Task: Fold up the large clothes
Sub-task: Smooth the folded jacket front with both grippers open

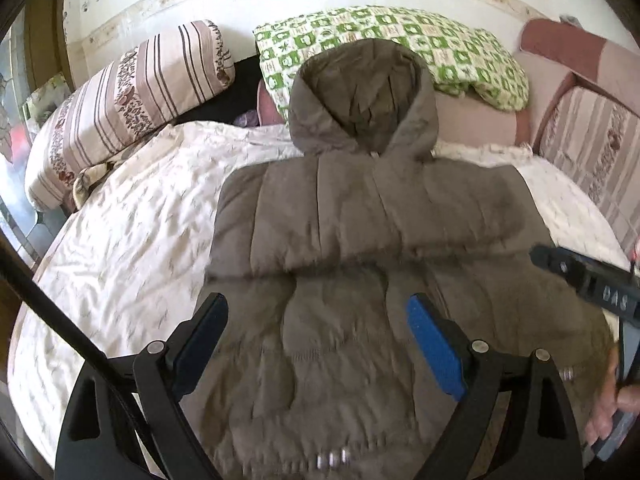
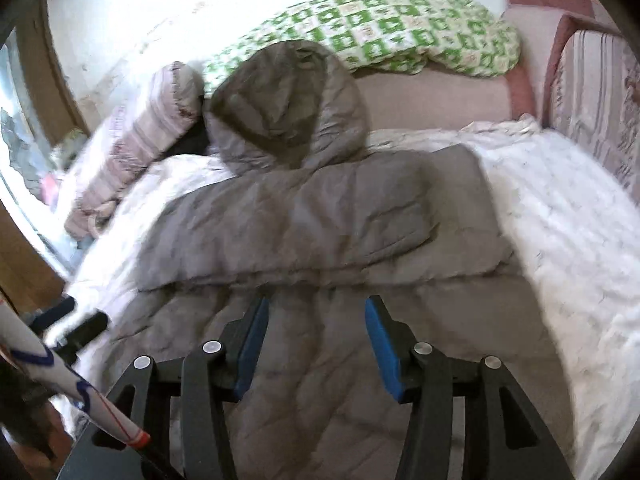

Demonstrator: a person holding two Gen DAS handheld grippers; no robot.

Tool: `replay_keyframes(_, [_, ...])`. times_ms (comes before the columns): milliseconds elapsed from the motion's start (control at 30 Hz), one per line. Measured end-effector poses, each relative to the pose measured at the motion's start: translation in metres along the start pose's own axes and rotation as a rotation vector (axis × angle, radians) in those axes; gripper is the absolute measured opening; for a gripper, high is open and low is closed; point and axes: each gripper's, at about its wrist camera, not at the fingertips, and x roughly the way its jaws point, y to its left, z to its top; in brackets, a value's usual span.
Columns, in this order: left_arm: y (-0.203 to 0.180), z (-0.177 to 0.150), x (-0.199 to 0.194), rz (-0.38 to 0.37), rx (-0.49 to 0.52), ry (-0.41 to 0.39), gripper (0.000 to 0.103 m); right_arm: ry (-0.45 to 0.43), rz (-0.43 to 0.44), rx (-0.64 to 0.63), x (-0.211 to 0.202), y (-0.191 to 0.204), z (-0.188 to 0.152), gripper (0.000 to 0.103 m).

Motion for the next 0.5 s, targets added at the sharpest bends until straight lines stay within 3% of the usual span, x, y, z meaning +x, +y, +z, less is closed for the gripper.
replay_keyframes(233, [0.007, 0.037, 0.078, 0.015, -0.038, 0.007, 0.091, 0.017, -0.048, 0.102, 0.045, -0.028, 0.032, 0.054])
replay_keyframes(333, [0.012, 0.032, 0.117, 0.0, -0.058, 0.082, 0.091, 0.068, -0.076, 0.111, 0.075, -0.032, 0.037, 0.054])
replay_keyframes(500, [0.01, 0.021, 0.146, 0.032, -0.042, 0.144, 0.091, 0.171, -0.102, 0.124, 0.111, -0.034, 0.027, 0.055])
